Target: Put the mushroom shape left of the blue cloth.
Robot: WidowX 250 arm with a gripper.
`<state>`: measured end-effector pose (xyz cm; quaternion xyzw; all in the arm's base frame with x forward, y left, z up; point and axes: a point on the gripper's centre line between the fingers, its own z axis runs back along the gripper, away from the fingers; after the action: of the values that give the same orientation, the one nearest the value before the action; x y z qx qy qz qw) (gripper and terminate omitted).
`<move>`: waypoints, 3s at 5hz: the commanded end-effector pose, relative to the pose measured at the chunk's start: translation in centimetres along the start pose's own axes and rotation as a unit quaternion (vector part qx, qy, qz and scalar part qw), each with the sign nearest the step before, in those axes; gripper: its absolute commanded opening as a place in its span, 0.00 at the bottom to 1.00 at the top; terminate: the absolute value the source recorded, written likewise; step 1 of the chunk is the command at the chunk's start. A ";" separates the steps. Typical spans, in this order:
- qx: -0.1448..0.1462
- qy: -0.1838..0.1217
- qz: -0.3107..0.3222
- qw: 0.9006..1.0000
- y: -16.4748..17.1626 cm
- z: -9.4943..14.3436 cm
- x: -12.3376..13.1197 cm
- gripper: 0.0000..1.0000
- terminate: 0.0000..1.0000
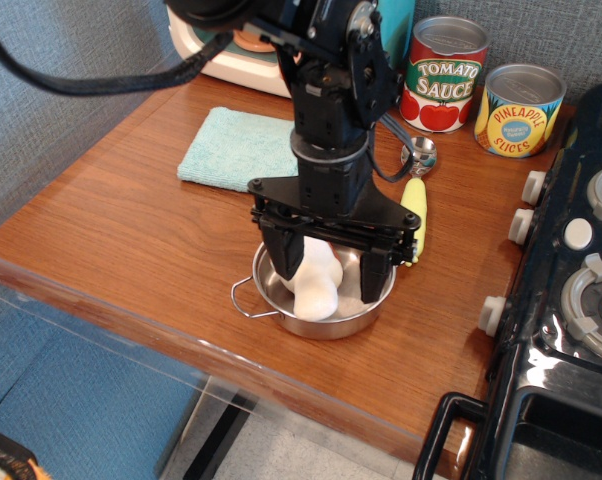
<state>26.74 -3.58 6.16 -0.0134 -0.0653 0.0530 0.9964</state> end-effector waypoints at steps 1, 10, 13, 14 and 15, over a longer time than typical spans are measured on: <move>0.005 -0.017 0.002 1.000 0.1 0.3 0.3 1.00 0.00; -0.024 -0.065 0.063 0.996 2.8 3.0 3.1 0.00 0.00; 0.020 -0.064 0.168 0.983 12.2 6.4 7.7 0.00 0.00; 0.034 -0.051 0.199 0.978 17.1 5.1 10.0 0.00 0.00; 0.052 -0.050 0.202 0.977 20.4 3.6 11.7 0.00 0.00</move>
<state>35.75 17.46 8.41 0.0217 -0.0801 0.2534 0.9638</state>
